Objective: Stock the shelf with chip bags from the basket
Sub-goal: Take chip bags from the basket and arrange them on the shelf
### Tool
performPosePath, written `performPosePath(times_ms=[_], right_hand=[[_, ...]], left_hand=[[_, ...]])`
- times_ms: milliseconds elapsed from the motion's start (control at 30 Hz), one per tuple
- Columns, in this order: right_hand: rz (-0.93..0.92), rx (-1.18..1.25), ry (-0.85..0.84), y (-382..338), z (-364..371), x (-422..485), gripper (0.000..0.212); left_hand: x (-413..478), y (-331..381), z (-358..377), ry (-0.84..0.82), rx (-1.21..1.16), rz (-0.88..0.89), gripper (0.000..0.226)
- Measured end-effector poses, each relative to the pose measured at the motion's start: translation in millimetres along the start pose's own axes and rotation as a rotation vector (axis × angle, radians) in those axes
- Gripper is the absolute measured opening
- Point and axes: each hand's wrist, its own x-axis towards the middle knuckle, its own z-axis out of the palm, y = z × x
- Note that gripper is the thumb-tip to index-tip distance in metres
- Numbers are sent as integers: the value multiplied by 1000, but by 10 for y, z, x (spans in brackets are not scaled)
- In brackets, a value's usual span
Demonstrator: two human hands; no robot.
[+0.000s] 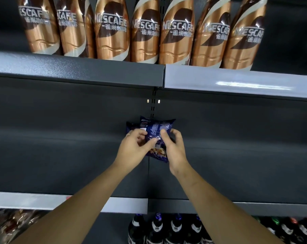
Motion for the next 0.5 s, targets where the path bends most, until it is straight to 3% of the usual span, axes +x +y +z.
performPosePath(times_ms=[67, 167, 267, 400, 500], right_hand=[[-11, 10, -8, -46, -15, -27, 28], [-46, -44, -37, -81, -56, -55, 40], [-59, -44, -13, -105, -104, -76, 44], [-73, -36, 56, -138, -201, -69, 18], [28, -21, -38, -102, -234, -94, 31]], left_hand=[[11, 41, 12, -71, -72, -91, 49], [22, 43, 32, -139, -224, -187, 48], [50, 34, 53, -105, -336, -252, 40], [48, 39, 20, -77, -479, -316, 37], [20, 37, 8, -139, -555, -331, 47]])
